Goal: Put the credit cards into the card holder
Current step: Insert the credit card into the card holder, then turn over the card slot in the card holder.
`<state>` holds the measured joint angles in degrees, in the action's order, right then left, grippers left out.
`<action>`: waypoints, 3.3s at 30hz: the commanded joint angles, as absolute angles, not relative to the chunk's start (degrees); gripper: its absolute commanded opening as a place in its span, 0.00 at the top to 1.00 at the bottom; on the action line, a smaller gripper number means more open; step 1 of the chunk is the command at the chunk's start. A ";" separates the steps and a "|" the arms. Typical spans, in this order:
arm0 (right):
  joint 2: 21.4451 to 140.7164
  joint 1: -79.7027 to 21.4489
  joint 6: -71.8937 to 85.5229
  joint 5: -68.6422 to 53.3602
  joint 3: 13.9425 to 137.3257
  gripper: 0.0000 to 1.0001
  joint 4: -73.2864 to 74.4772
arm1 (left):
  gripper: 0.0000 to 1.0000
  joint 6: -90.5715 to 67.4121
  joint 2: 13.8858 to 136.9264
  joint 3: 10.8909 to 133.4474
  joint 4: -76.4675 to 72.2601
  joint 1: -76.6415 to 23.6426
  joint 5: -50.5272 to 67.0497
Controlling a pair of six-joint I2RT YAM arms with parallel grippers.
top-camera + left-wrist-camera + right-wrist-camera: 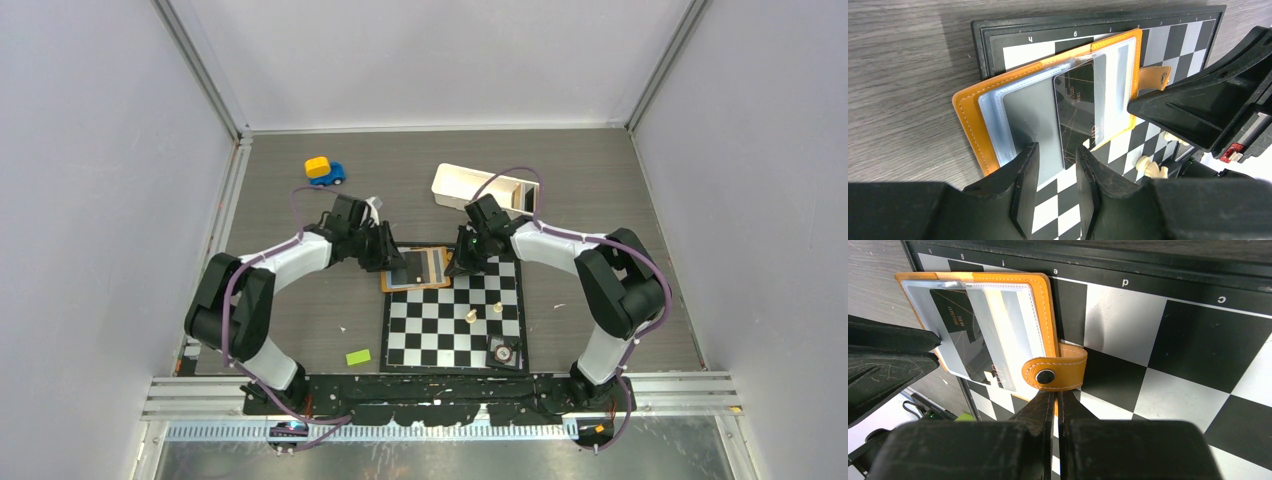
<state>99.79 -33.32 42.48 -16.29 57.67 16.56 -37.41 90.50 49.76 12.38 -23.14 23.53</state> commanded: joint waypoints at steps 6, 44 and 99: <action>101.52 -33.88 41.96 -11.94 57.82 0.86 19.25 | 0.67 -38.29 93.76 50.96 8.95 -23.71 26.68; 96.96 -34.19 39.94 -9.31 59.24 0.49 22.47 | 0.45 -36.28 84.06 54.69 18.70 -27.27 14.91; 105.33 -37.53 38.35 -11.75 62.16 0.55 21.58 | 0.62 -40.84 93.10 42.54 0.26 -18.28 29.66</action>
<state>100.51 -35.18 39.16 -11.11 62.46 22.31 -40.40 93.10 43.05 3.11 -17.98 28.47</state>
